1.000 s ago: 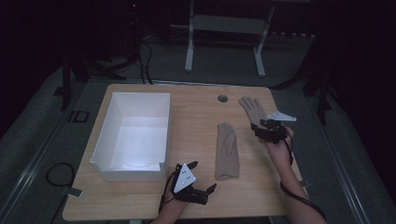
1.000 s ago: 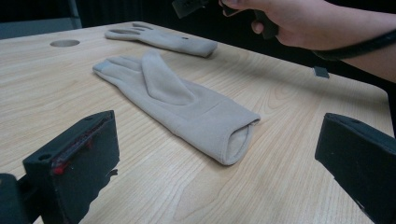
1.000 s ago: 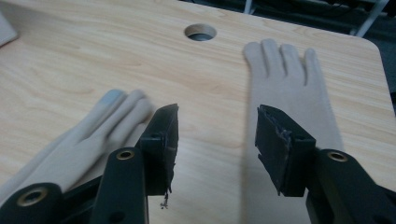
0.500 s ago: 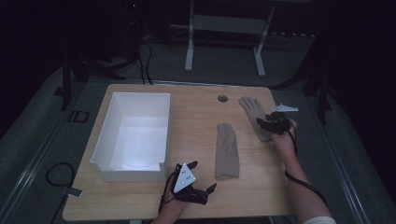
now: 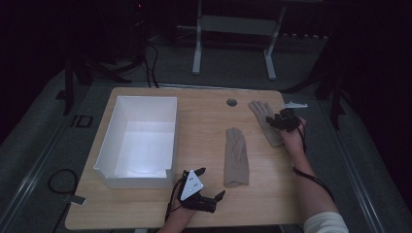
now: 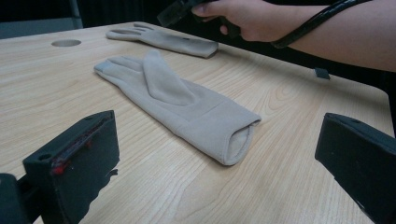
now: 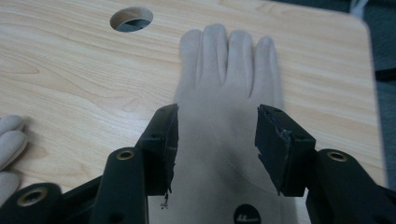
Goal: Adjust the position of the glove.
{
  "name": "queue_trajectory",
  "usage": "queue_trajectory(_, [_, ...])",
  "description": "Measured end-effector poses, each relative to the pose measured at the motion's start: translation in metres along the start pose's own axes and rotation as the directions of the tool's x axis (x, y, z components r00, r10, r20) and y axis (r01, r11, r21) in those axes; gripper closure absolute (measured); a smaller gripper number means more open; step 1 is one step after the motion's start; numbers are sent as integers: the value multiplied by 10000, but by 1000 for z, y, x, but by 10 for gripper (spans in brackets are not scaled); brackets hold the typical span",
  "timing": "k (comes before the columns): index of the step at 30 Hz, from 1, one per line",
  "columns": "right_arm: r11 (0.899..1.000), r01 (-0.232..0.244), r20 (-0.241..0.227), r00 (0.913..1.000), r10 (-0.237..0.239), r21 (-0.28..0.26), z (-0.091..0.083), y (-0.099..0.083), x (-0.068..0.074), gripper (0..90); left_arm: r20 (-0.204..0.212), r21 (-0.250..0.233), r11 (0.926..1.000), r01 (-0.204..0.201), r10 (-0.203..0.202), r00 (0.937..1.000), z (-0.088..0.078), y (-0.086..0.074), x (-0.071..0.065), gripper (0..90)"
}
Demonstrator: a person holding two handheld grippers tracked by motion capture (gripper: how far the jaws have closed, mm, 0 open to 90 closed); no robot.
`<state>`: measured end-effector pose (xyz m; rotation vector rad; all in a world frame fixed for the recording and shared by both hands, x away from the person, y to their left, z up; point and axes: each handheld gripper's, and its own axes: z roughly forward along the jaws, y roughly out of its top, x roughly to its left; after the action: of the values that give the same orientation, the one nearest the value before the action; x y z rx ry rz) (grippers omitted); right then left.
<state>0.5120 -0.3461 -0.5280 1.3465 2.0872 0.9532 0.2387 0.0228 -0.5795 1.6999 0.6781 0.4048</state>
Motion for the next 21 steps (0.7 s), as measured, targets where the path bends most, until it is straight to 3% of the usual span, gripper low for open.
queue_trajectory(11, [9985, -96, 136, 9999, 89, 544, 23, -14, -5, 538, 8, -22, 10000, 59, -59, 10000, 0, 0, 0, 2])
queue_trajectory(13, [9987, -50, 121, 9999, 44, 497, 23, -16, -5, 579, 6, -25, 10000, 60, -60, 10000, 0, 0, 0, 2])
queue_trajectory(14, [9984, 44, 108, 9999, -50, 556, 23, -15, -5, 654, 12, -21, 10000, 68, -68, 10000, 0, 0, 1, 2])
queue_trajectory(15, [9984, 44, 108, 9999, -50, 556, 23, -15, -5, 654, 12, -21, 10000, 68, -68, 10000, 0, 0, 1, 2])
queue_trajectory(16, [9977, 17, 96, 10000, -24, 675, 22, -14, -5, 780, 14, -22, 10000, 85, -85, 10000, 0, 0, 1, 2])
queue_trajectory(21, [9955, -496, 161, 9987, 485, 811, 18, -13, -4, 835, 15, -24, 10000, 88, -88, 10000, 0, 0, 1, 2])
